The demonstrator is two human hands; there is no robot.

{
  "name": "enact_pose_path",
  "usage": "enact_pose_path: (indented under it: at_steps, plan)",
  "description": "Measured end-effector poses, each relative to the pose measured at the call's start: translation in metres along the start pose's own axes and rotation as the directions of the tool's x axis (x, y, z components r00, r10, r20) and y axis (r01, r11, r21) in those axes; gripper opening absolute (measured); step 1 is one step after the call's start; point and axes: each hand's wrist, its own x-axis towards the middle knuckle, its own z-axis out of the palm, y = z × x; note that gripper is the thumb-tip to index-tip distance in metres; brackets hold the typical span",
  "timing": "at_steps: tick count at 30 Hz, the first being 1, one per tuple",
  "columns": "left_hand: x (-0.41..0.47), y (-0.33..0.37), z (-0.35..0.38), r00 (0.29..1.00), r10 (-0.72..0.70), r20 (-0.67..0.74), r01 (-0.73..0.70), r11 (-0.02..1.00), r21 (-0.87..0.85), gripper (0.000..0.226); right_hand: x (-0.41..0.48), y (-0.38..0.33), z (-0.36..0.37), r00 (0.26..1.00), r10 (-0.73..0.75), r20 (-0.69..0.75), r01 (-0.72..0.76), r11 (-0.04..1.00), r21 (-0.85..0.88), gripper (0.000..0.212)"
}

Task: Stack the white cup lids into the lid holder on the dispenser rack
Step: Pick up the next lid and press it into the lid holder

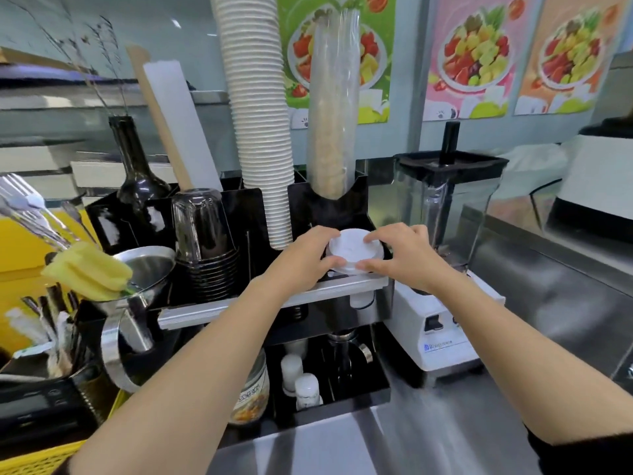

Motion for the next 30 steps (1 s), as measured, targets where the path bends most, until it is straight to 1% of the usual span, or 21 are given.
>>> enact_pose_path:
  at_steps: [4, 8, 11, 13, 15, 17, 21, 23, 27, 30]
  plan:
    - [0.001, 0.001, 0.001, 0.999, 0.033, 0.004, -0.034, 0.997, 0.069, 0.050, 0.000, 0.003, 0.005, 1.000, 0.007, -0.008, -0.007, 1.000, 0.016, 0.050]
    - [-0.001, 0.001, 0.002, 0.997, 0.076, 0.010, -0.076, 0.985, 0.155, 0.054, 0.000, 0.004, 0.008, 0.999, 0.038, 0.038, -0.039, 0.998, 0.039, 0.056]
    - [-0.004, -0.003, 0.006, 0.993, 0.109, 0.052, -0.120, 0.949, 0.291, 0.059, -0.003, 0.003, 0.012, 0.998, 0.012, 0.057, -0.011, 1.000, -0.009, 0.065]
    - [-0.007, -0.006, 0.007, 0.995, 0.086, 0.050, -0.097, 0.941, 0.326, 0.064, -0.006, 0.002, 0.013, 0.999, 0.000, 0.043, 0.002, 0.999, -0.042, 0.072]
    - [-0.012, -0.009, 0.005, 0.997, 0.068, 0.021, -0.071, 0.938, 0.339, 0.066, -0.010, 0.000, 0.011, 1.000, -0.008, 0.023, 0.010, 0.998, -0.060, 0.080]
    - [-0.021, -0.012, -0.001, 0.997, 0.065, -0.029, -0.051, 0.938, 0.342, 0.067, -0.014, -0.006, 0.008, 0.999, -0.032, -0.015, 0.031, 0.999, -0.043, 0.085]
    - [-0.056, -0.021, -0.021, 0.982, 0.100, -0.158, -0.035, 0.927, 0.373, 0.073, -0.021, -0.036, 0.005, 0.988, -0.110, -0.107, 0.112, 0.994, 0.009, 0.084]
    - [-0.083, -0.028, -0.034, 0.972, 0.102, -0.213, -0.012, 0.922, 0.386, 0.077, -0.026, -0.062, 0.009, 0.981, -0.150, -0.127, 0.155, 0.987, 0.031, 0.086]
    - [-0.148, -0.047, -0.067, 0.959, 0.031, -0.283, 0.078, 0.927, 0.366, 0.076, -0.038, -0.123, 0.030, 0.969, -0.220, -0.115, 0.225, 0.974, 0.027, 0.090]
    - [-0.205, -0.068, -0.090, 0.946, -0.049, -0.319, 0.168, 0.920, 0.355, 0.076, -0.050, -0.174, 0.055, 0.949, -0.310, -0.051, 0.312, 0.949, 0.034, 0.089]
